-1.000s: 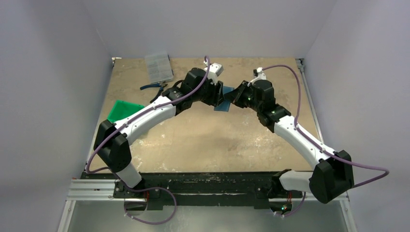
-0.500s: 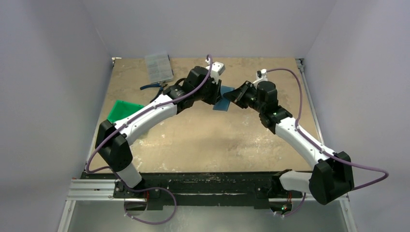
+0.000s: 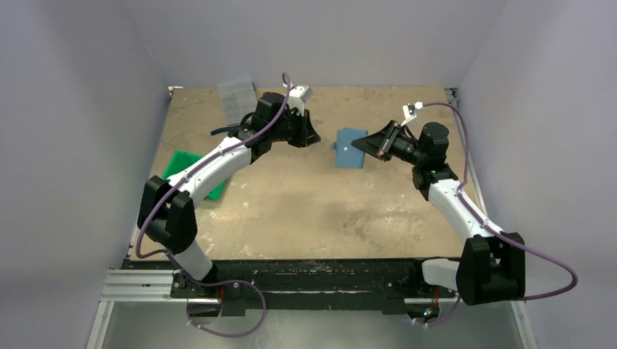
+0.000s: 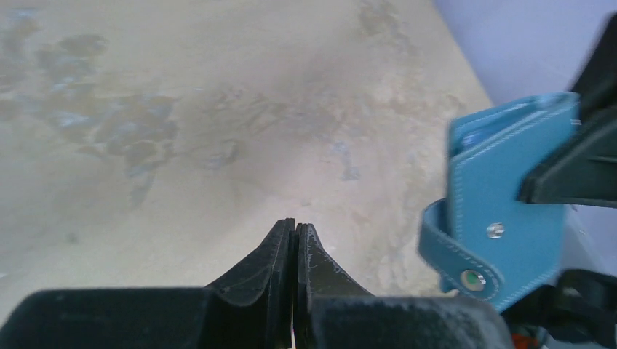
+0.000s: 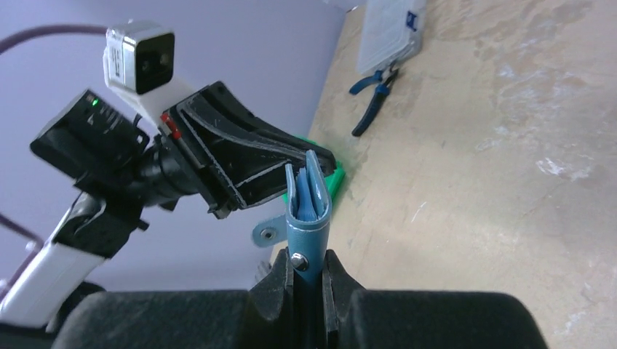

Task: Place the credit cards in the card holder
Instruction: Open the card holder at the center of the board.

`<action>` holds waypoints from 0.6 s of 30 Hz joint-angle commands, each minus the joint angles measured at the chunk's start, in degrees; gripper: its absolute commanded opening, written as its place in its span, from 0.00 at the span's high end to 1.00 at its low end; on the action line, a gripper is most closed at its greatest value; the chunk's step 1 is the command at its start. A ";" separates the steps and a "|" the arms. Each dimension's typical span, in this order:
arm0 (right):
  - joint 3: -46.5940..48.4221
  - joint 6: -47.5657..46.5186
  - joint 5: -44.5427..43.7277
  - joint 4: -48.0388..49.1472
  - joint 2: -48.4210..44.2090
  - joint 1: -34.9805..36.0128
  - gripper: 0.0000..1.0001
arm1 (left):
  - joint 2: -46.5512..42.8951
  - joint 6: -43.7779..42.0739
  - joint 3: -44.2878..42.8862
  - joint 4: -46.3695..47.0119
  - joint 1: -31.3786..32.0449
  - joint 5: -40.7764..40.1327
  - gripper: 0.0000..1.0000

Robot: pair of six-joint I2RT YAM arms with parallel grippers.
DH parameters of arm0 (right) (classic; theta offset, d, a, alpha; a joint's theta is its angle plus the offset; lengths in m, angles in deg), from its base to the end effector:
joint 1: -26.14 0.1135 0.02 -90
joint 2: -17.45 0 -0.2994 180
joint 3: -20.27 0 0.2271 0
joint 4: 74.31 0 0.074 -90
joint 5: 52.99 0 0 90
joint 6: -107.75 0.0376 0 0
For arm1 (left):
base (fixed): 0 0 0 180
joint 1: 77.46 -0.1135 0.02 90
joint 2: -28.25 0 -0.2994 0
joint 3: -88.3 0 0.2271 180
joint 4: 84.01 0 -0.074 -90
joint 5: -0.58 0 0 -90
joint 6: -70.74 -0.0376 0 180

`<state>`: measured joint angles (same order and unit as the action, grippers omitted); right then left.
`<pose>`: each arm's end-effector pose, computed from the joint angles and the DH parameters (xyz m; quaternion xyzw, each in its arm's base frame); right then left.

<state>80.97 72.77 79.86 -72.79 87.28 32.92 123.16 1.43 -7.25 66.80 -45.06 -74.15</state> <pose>0.2370 0.0539 0.3451 0.0667 0.7376 0.5507 0.3849 0.3067 -0.2064 0.3616 0.1544 0.8406 -0.3285 0.4020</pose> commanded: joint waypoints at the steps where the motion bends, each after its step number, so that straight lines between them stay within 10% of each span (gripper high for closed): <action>1: -1.67 -1.17 10.13 10.52 2.80 -0.33 1.00 | -2.97 5.54 2.16 12.21 0.71 17.76 1.00; 4: -1.66 -2.33 11.11 12.00 5.44 -0.28 1.00 | -0.06 4.27 -1.04 4.87 0.57 13.37 1.00; 11: 1.50 -14.64 5.63 -3.86 6.50 -0.30 1.00 | -2.24 8.22 3.66 15.17 -1.25 20.05 0.08; 18: 3.09 -19.20 4.80 -10.56 3.64 -0.33 1.00 | 2.29 -4.65 -3.34 -2.66 9.31 4.88 0.04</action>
<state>80.86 58.13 84.84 -79.89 94.25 32.51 124.08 3.66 -6.11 70.85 -42.02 -62.52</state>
